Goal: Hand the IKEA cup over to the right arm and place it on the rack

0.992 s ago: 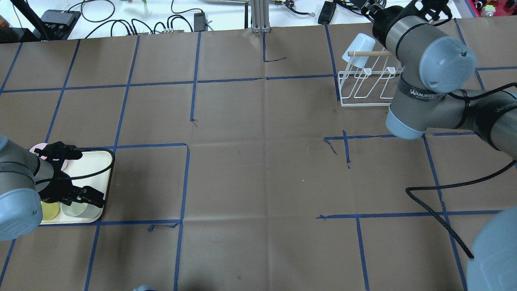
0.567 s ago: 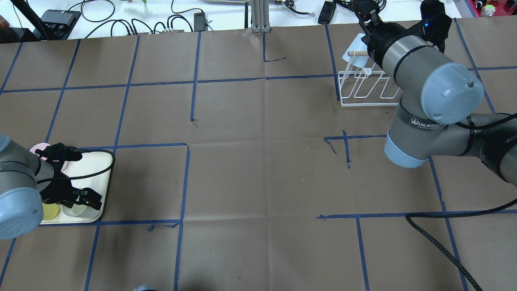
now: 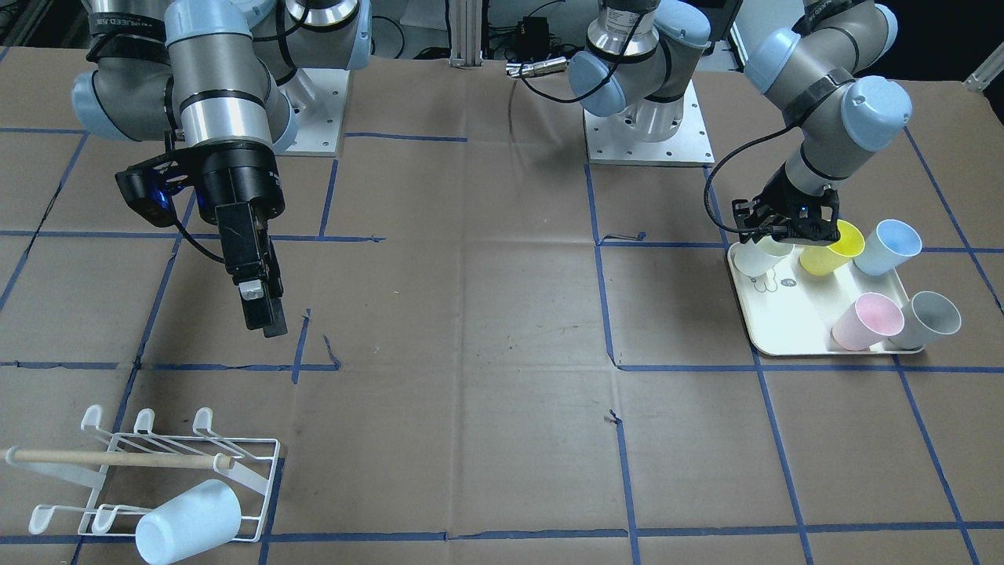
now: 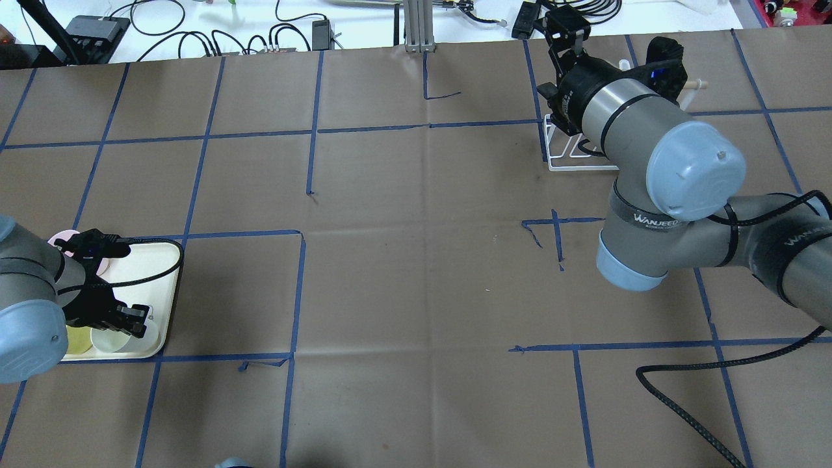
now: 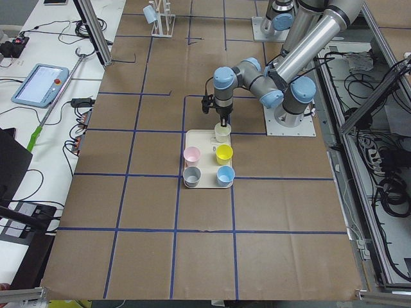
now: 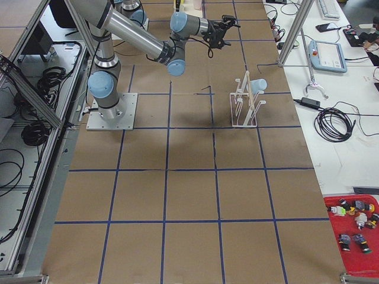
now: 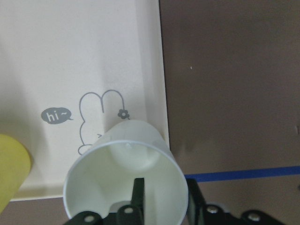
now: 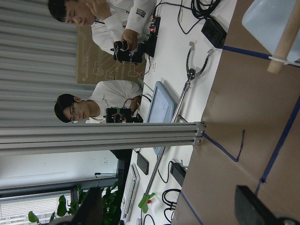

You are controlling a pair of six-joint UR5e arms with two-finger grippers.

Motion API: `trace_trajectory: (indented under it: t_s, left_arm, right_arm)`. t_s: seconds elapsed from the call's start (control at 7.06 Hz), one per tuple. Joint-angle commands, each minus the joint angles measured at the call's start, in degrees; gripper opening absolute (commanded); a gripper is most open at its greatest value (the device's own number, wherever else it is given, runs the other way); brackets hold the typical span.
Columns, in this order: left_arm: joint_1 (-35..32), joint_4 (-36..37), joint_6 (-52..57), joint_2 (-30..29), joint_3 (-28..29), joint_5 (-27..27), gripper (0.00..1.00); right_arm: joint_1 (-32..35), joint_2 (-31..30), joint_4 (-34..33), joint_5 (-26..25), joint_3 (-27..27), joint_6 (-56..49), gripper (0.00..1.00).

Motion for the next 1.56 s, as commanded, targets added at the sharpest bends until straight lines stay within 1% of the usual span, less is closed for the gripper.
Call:
trace_trajectory:
  t_s: [0.0,0.14,0.57,0.71,0.85,0.99,1.13,1.28,1.42]
  left_arm:
    - [-0.16,-1.42,-0.81,0.51,4.22,-0.09,0.0]
    - [-0.77,-6.57,-0.99,0.68,9.03,-0.43,0.0]
    - [-4.28,-26.95,-1.17,-2.11,31.24,-0.88,0.0]
    - [-5.95,-28.4,-0.82,-5.43,38.28,-1.23,0.0]
    - [-7.97,-30.16,-0.47,-9.91,45.22,-5.14,0.0]
    - [-10.42,-30.52,-0.12,-13.17,50.51,-11.01,0.0]
    - [-12.62,-29.57,1.28,-14.68,52.92,-19.16,0.0]
    - [-13.95,-27.47,1.47,-14.87,52.68,-29.77,0.0]
    - [-14.57,-24.06,1.56,-14.87,51.11,-37.45,0.0]
  right_arm:
    - [0.12,-0.14,0.33,-0.11,0.11,0.31,1.0]
    - [0.12,-0.05,0.16,-0.11,0.11,0.31,1.0]
    - [0.29,-0.14,0.33,-0.11,0.2,0.31,1.0]
    - [0.21,-0.05,0.25,-0.11,-0.06,0.31,1.0]
    - [0.29,-0.05,0.16,-0.11,-0.07,0.31,1.0]
    - [0.21,0.03,0.33,-0.11,0.11,0.31,1.0]
    - [0.29,0.12,0.25,-0.11,0.02,0.31,1.0]
    - [0.21,0.38,0.25,-0.11,0.2,0.31,1.0]
    - [0.29,0.39,0.25,-0.11,0.02,0.31,1.0]
